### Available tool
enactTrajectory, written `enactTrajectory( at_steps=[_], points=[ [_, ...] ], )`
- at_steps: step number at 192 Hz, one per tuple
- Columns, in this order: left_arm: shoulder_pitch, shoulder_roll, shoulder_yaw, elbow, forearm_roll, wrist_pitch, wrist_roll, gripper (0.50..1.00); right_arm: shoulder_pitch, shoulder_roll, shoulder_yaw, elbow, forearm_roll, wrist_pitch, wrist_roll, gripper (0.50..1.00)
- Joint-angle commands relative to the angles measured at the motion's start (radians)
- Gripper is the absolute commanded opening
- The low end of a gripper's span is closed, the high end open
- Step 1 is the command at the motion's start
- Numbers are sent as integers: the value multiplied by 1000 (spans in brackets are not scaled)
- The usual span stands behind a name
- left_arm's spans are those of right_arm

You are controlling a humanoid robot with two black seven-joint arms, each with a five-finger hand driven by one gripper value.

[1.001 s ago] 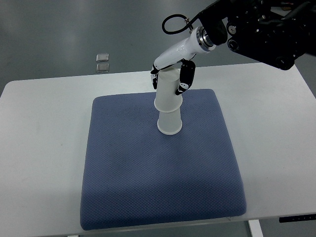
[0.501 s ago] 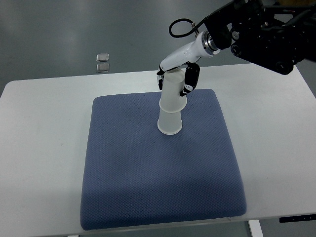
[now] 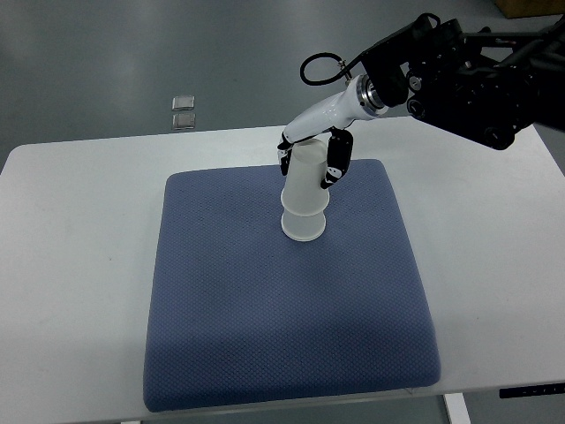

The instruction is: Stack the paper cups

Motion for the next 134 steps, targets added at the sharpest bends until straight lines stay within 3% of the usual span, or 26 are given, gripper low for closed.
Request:
enactTrajectory(
  at_steps=[1, 102, 134],
  points=[
    [0, 0, 0, -1, 0, 0, 0, 1000, -3, 6, 1, 0, 1, 0, 0, 860],
    [0, 0, 0, -1, 0, 0, 0, 1000, -26, -12, 116, -11, 7, 0, 0, 901],
    [0, 0, 0, -1, 0, 0, 0, 1000, -105, -52, 224, -105, 7, 0, 0, 901]
  ],
)
